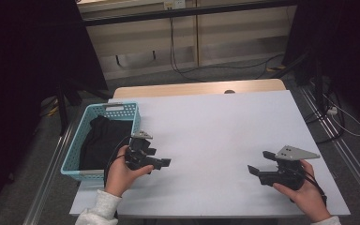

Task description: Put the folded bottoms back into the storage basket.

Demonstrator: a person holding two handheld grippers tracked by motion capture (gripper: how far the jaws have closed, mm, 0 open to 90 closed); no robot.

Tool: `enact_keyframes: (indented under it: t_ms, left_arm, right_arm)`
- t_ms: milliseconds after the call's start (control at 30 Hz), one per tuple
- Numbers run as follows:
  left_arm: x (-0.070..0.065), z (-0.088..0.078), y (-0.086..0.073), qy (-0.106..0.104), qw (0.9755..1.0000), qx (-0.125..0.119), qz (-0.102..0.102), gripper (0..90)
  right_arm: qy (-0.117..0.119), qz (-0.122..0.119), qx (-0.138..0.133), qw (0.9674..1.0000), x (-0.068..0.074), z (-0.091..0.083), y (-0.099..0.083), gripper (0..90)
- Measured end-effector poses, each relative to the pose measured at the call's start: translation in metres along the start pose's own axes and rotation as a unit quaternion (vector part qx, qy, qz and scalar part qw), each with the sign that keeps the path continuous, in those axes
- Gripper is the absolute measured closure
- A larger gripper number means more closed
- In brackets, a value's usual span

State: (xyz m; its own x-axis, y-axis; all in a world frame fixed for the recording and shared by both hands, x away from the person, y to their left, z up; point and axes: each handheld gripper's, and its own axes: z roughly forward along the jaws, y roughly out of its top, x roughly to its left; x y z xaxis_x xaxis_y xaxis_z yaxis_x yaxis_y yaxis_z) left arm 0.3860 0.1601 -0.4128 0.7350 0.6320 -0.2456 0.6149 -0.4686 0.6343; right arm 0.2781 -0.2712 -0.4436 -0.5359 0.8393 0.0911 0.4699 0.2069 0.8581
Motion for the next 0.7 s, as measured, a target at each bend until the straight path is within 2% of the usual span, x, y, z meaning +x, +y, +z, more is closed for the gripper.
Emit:
enact_keyframes:
  t_ms: [67, 233, 433, 700]
  left_arm:
    - [0.0, 0.002, -0.003, -0.001, 1.0, -0.001, -0.003, 18.7]
    - [0.0, 0.004, -0.008, -0.002, 1.0, -0.004, 0.003, 18.2]
    - [0.002, 0.001, -0.013, -0.011, 0.9998, -0.017, -0.002, 17.9]
    - [0.005, -0.001, -0.02, -0.009, 0.9998, -0.019, -0.002, 17.2]
  right_arm:
    - [0.001, -0.002, 0.001, 1.0, 0.001, 0.0, 0.0, 19.5]
    - [0.001, -0.004, 0.001, 1.0, 0.001, 0.0, 0.0, 19.5]
    - [0.0, -0.008, 0.004, 1.0, 0.002, 0.001, 0.0, 19.5]
    - [0.001, -0.012, 0.006, 0.9999, 0.003, 0.001, -0.001, 19.4]
